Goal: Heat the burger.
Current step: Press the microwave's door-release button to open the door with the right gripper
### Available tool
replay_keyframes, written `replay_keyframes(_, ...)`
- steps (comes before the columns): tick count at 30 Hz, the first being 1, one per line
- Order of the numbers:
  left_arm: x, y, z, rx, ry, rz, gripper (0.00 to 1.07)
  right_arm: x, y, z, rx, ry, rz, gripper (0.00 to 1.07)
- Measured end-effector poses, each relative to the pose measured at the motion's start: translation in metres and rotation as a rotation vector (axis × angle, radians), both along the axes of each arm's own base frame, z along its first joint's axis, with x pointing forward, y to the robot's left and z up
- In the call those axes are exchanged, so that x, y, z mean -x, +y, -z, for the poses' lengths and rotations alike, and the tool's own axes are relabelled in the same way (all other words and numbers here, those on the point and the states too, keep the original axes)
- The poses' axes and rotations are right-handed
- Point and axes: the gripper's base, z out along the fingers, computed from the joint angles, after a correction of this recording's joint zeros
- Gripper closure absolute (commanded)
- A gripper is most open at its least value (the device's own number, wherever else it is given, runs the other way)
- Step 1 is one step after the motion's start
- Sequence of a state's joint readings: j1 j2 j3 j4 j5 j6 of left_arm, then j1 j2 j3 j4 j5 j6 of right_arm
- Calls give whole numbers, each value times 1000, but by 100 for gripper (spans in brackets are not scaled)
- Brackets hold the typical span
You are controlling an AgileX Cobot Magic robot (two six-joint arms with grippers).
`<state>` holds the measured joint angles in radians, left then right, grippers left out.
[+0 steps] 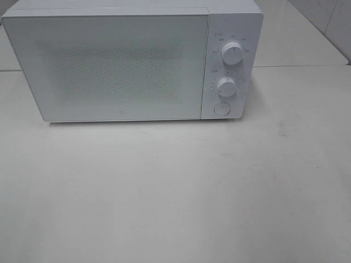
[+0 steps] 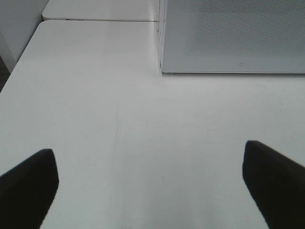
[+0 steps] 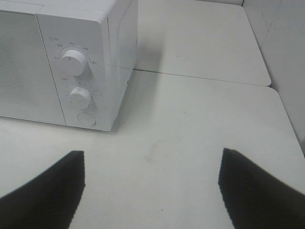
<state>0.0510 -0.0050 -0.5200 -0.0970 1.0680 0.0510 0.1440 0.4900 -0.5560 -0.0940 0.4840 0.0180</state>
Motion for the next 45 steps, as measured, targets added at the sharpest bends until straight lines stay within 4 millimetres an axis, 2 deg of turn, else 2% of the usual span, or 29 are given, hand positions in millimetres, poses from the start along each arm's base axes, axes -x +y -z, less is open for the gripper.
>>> replay_keyframes(3, 0, 0, 0, 0, 0, 0, 9, -29, 5, 4, -19, 3, -3, 32)
replay_keyframes(4, 0, 0, 0, 0, 0, 0, 9, -29, 5, 4, -19, 3, -3, 32)
replay_keyframes(6, 0, 0, 0, 0, 0, 0, 9, -46, 8, 7, -26, -2, -8, 32)
replay_keyframes(7, 0, 0, 0, 0, 0, 0, 9, -46, 8, 7, -26, -2, -8, 32)
replay_keyframes(9, 0, 0, 0, 0, 0, 0, 9, -62, 11, 12, -45, 0, -7, 32)
replay_keyframes(10, 0, 0, 0, 0, 0, 0, 9, -62, 11, 12, -45, 0, -7, 32)
replay_keyframes(12, 0, 0, 0, 0, 0, 0, 9, -75, 14, 17, -53, -12, -12, 32)
replay_keyframes(15, 0, 0, 0, 0, 0, 0, 9, -83, 16, 20, -60, -40, -19, 32)
replay_keyframes(17, 0, 0, 0, 0, 0, 0, 9, -92, 18, 33, -68, -74, -32, 32)
replay_keyframes(27, 0, 0, 0, 0, 0, 0, 9, -100, 21, 67, -80, -253, -60, 32)
replay_keyframes(29, 0, 0, 0, 0, 0, 0, 9, -101, 17, 82, -80, -281, -13, 32)
replay_keyframes(30, 0, 0, 0, 0, 0, 0, 9, -101, 17, 82, -80, -281, -13, 32)
replay_keyframes(37, 0, 0, 0, 0, 0, 0, 9, -105, 8, 114, -82, -309, 106, 32)
replay_keyframes(42, 0, 0, 0, 0, 0, 0, 9, -110, 20, 127, -60, -294, 87, 32)
replay_keyframes(45, 0, 0, 0, 0, 0, 0, 9, -112, 36, 139, -60, -280, 82, 32)
